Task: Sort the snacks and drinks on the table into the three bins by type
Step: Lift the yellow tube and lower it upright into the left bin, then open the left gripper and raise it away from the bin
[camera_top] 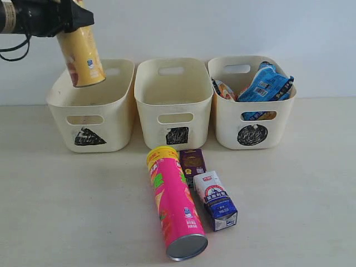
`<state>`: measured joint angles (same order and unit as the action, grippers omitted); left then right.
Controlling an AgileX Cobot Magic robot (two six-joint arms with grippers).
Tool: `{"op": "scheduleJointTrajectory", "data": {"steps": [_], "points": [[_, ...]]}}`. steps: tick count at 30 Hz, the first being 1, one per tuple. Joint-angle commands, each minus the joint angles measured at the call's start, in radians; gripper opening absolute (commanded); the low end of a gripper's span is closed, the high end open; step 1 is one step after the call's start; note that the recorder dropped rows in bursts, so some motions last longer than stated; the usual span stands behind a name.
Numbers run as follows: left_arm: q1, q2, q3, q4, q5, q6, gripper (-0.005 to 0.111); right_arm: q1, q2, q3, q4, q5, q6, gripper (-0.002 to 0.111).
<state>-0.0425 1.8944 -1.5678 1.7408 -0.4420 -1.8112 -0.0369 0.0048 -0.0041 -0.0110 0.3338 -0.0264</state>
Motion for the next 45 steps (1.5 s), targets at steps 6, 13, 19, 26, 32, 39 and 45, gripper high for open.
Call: {"op": "scheduleJointTrajectory", "data": {"steps": [6, 13, 19, 26, 32, 39, 45], "points": [[-0.061, 0.128, -0.05, 0.004, 0.263, 0.116, 0.004, -0.003, -0.005, 0.004, 0.001, -0.003, -0.001, 0.0], [-0.063, 0.203, -0.074, 0.004, 0.253, 0.116, 0.006, -0.003, -0.005, 0.004, 0.001, -0.003, -0.001, 0.0], [-0.063, 0.24, -0.074, 0.004, 0.248, 0.116, 0.063, -0.003, -0.005, 0.004, 0.001, -0.003, -0.001, 0.0], [-0.063, 0.241, -0.074, 0.004, 0.248, 0.116, 0.088, -0.003, -0.005, 0.004, 0.001, -0.003, -0.001, 0.0], [-0.063, 0.178, -0.074, 0.004, 0.248, 0.116, 0.084, -0.003, -0.005, 0.004, 0.001, -0.003, -0.001, 0.0], [-0.063, 0.043, -0.074, 0.004, 0.248, 0.116, 0.077, -0.003, -0.005, 0.004, 0.001, -0.003, -0.001, 0.0], [-0.06, -0.041, -0.04, 0.004, 0.27, 0.19, 0.046, -0.003, -0.005, 0.004, 0.001, -0.003, -0.001, 0.0]]}}
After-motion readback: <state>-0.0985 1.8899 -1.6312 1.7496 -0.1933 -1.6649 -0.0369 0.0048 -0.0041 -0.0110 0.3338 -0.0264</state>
